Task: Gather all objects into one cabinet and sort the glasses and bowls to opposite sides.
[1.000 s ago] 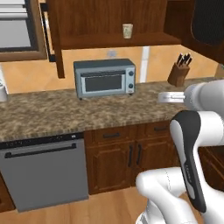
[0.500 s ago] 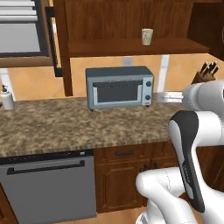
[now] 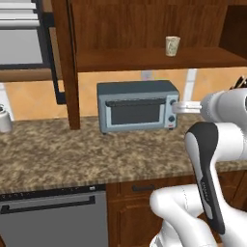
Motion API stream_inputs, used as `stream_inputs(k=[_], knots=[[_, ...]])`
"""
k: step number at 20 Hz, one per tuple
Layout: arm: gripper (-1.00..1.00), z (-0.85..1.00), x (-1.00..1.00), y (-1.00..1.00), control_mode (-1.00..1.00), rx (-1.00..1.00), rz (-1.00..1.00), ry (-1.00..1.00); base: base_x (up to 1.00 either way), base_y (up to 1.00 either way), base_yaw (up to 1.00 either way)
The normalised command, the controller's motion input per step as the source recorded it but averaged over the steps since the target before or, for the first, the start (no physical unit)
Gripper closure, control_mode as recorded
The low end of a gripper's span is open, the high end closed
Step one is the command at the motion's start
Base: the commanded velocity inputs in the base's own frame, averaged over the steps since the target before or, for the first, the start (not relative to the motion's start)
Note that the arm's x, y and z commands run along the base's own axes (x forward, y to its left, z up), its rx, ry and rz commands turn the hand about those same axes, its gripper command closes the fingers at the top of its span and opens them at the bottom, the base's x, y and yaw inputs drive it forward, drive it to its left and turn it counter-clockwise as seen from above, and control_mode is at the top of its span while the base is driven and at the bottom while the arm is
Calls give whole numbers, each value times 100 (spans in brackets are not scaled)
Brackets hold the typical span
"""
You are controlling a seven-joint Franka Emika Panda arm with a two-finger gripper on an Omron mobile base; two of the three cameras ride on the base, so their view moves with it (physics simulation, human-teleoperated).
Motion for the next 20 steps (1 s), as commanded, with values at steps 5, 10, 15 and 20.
stream_inputs(k=[5, 10, 15, 20], knots=[[-100, 0, 0, 0, 100, 0, 0, 0, 30, 0, 7], [-100, 0, 0, 0, 100, 0, 0, 0, 41, -6, 2], [-100, 0, 0, 0, 100, 0, 0, 0, 19, 0, 2], [-100, 0, 0, 0, 100, 0, 0, 0, 21, -2, 0]])
